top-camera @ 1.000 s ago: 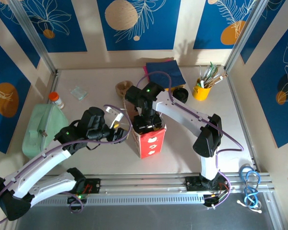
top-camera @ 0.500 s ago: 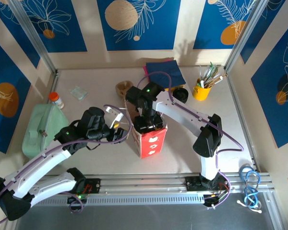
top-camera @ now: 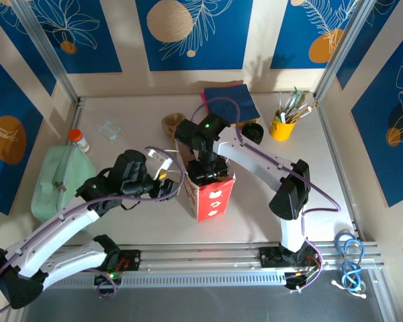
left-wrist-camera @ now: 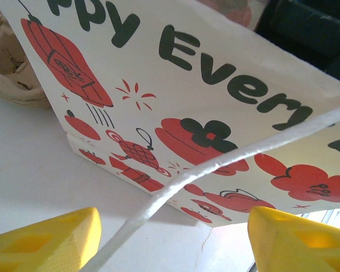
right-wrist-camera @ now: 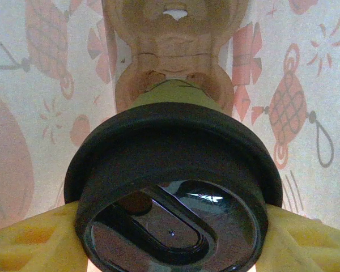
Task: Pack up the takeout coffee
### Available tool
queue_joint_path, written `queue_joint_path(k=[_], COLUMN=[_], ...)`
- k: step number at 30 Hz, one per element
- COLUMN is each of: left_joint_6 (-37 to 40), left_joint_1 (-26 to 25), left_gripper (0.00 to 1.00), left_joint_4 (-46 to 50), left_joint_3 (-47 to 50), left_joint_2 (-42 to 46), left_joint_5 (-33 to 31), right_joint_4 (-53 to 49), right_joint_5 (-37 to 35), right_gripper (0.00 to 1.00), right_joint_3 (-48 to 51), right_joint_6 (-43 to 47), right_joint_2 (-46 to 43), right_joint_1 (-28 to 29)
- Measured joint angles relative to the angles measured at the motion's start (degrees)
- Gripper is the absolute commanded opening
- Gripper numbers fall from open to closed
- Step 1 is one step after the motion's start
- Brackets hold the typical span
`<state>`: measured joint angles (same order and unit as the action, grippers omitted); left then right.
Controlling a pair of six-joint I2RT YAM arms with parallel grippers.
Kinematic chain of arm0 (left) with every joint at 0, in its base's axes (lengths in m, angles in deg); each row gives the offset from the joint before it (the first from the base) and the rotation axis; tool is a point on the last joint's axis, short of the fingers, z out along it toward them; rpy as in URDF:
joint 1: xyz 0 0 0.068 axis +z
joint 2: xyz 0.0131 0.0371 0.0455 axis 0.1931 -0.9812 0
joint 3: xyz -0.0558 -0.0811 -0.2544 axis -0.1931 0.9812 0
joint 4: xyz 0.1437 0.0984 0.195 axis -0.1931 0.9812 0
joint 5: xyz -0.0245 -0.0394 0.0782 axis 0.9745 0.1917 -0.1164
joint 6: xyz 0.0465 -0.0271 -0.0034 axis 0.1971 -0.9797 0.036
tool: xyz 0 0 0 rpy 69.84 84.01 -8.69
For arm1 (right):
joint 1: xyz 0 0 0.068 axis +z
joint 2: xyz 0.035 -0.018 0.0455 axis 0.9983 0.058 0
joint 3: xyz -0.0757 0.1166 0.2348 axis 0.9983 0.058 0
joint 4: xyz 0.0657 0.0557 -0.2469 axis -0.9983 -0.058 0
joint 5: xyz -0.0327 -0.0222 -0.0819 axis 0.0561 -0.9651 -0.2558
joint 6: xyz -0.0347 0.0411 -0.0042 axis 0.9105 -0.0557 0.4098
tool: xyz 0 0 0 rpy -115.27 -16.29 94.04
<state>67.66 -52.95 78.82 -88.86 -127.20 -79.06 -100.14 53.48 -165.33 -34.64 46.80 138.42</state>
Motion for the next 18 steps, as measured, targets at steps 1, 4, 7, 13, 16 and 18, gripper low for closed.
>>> queue_joint_path(k=[1, 4, 7, 13, 16, 18], left_joint_6=[0.0, 0.0, 0.0, 0.0, 0.0, 0.0], left_joint_1=[0.0, 0.0, 0.0, 0.0, 0.0, 0.0], left_gripper=[0.69, 0.69, 0.69, 0.69, 0.69, 0.69], left_joint_4=[0.0, 0.0, 0.0, 0.0, 0.0, 0.0], left_joint_3=[0.0, 0.0, 0.0, 0.0, 0.0, 0.0], left_joint_2=[0.0, 0.0, 0.0, 0.0, 0.0, 0.0], left_joint_5=[0.0, 0.0, 0.0, 0.0, 0.0, 0.0], right_joint_4=[0.1, 0.6, 1.3, 1.8, 2.0, 2.2], right_joint_5=[0.0, 0.0, 0.1, 0.1, 0.1, 0.1], right_gripper=[0.51, 0.51, 0.51, 0.51, 0.51, 0.51], right_joint_3=[0.0, 0.0, 0.0, 0.0, 0.2, 0.3], right_joint_6=[0.0, 0.0, 0.0, 0.0, 0.1, 0.2], right_joint_2=[0.2, 0.4, 0.4, 0.4, 0.4, 0.4], right_joint_1=[0.0, 0.0, 0.0, -0.2, -0.4, -0.4])
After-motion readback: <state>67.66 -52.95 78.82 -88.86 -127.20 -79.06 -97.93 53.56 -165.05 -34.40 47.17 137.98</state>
